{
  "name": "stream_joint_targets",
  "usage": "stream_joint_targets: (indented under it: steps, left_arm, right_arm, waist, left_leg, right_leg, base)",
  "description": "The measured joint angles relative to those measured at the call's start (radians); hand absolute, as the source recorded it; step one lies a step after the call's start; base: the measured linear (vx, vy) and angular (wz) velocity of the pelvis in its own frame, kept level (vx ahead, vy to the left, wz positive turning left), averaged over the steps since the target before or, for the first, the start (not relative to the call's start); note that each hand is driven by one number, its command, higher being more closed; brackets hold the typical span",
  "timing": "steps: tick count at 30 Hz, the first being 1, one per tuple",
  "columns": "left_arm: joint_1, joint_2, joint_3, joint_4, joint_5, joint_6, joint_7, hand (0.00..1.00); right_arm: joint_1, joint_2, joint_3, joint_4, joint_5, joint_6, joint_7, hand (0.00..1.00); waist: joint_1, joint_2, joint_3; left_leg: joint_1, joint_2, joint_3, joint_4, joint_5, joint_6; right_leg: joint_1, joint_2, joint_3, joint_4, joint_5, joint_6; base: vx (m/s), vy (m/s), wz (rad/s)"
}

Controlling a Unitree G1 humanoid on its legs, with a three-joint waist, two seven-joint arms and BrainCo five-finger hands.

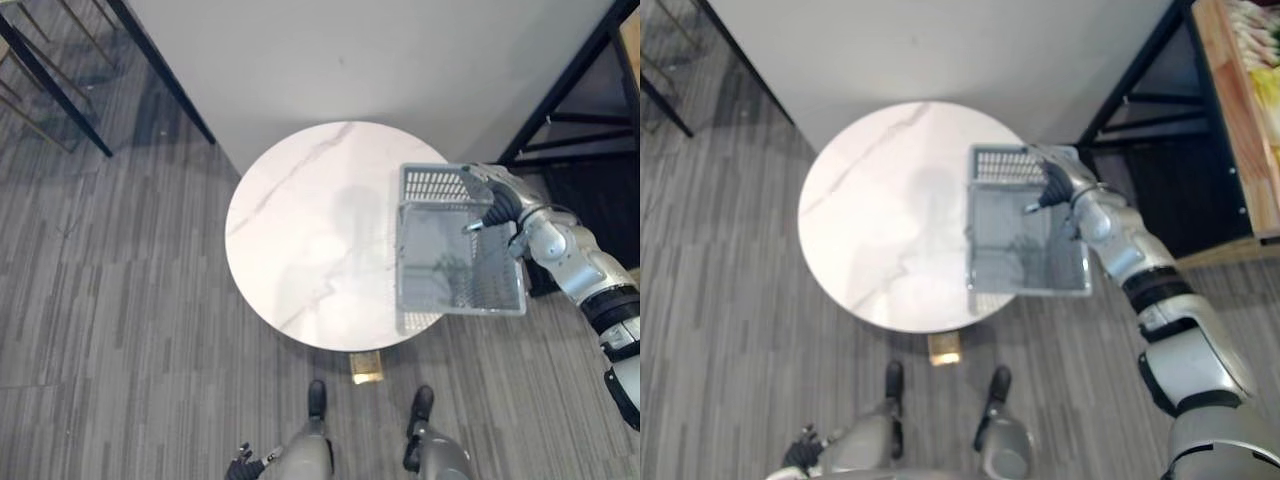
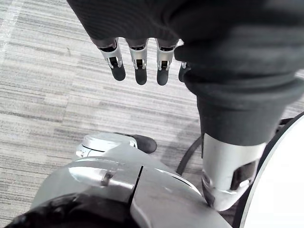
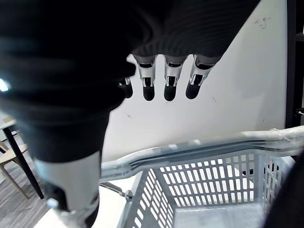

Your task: Pick vegetable in the basket

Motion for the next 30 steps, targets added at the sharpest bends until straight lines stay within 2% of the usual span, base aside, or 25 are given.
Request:
stream_joint_targets:
  steps: [16,23,24,30]
  left_arm:
    - [-0.015,0.004,-0.028,-0.02,-0.001,-0.013,0.01,0.0]
    - [-0.015,0.002,-0.037,-0.02,-0.001,-0.014,0.017,0.0]
    - [-0.015,0.002,-0.038,-0.02,-0.001,-0.013,0.019,0.0]
    - [-0.015,0.002,-0.05,-0.02,-0.001,-0.014,0.029,0.0]
  right_arm:
    - [-0.088,-0.001,-0.043,0.196,-0.013,0.028,-0.027,0.0]
    - [-0.1,-0.002,-0.046,0.197,-0.052,0.031,-0.052,0.0]
    - [-0.106,-0.002,-0.046,0.197,-0.052,0.032,-0.051,1.0]
    - [-0.118,-0.003,-0.057,0.223,-0.053,0.031,-0.055,1.0]
  waist:
    - [0.007,0.011,0.057]
    - [0.004,0.024,0.078]
    - [0.003,0.026,0.08]
    - [0.003,0.032,0.083]
  left_leg:
    - [-0.047,-0.021,-0.025,0.0,0.009,0.01]
    - [-0.057,-0.026,-0.027,0.0,0.01,0.012]
    - [-0.057,-0.026,-0.027,0.0,0.01,0.012]
    - [-0.063,-0.026,-0.032,-0.001,0.01,0.012]
  right_leg:
    - [-0.038,-0.02,-0.01,-0.001,0.01,-0.002]
    - [-0.045,-0.023,-0.011,-0.003,0.012,-0.002]
    - [-0.046,-0.023,-0.011,-0.003,0.012,-0.002]
    - [-0.046,-0.023,-0.017,-0.008,0.012,-0.002]
  base:
    - [0.0,0.006,0.02]
    - [0.0,0.0,0.0]
    - [0.0,0.0,0.0]
    - [0.01,0.001,0.01]
